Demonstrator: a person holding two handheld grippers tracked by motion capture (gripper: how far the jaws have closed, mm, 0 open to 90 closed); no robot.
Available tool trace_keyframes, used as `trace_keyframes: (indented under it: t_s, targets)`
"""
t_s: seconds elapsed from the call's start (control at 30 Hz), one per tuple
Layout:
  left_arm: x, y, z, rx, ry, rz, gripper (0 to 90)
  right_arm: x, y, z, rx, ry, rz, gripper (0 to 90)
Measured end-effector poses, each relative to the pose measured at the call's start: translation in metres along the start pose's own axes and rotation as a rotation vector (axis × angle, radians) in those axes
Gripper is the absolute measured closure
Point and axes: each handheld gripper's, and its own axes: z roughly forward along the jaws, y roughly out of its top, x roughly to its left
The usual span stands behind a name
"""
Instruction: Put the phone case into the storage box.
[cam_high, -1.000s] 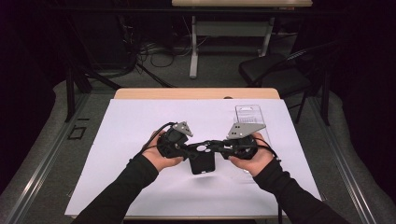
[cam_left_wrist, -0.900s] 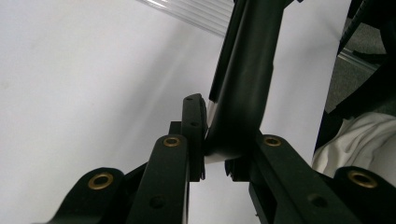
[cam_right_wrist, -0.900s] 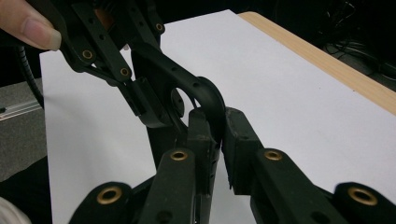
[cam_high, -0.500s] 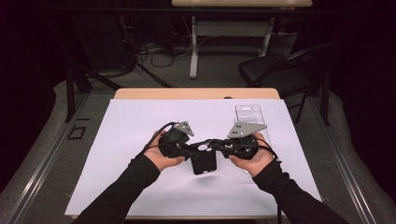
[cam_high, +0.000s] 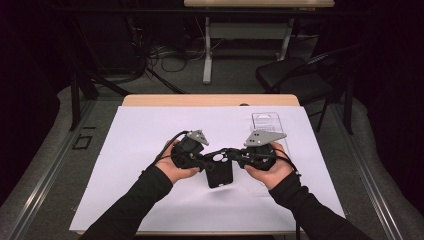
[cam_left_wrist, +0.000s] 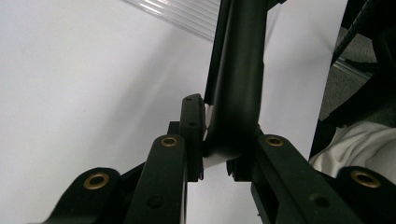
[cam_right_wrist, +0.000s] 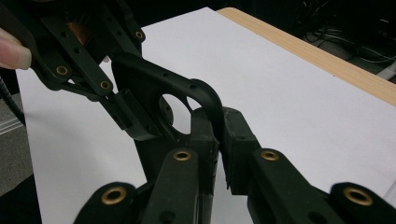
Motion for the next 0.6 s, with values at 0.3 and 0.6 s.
trace_keyframes:
  t_s: [0.3, 0.6]
  targets:
    - [0.0011, -0.0008, 0.0015, -0.025, -0.009, -0.021, 74.4, -0.0006, 0.0003, 0.0003, -0.002, -0.016, 0.019, 84.9]
    - [0.0021, -0.0011, 0.0034, -0.045, -0.005, -0.024, 62.6, -0.0042, -0.0007, 0.0000, -0.004, -0.031, 0.027, 85.0]
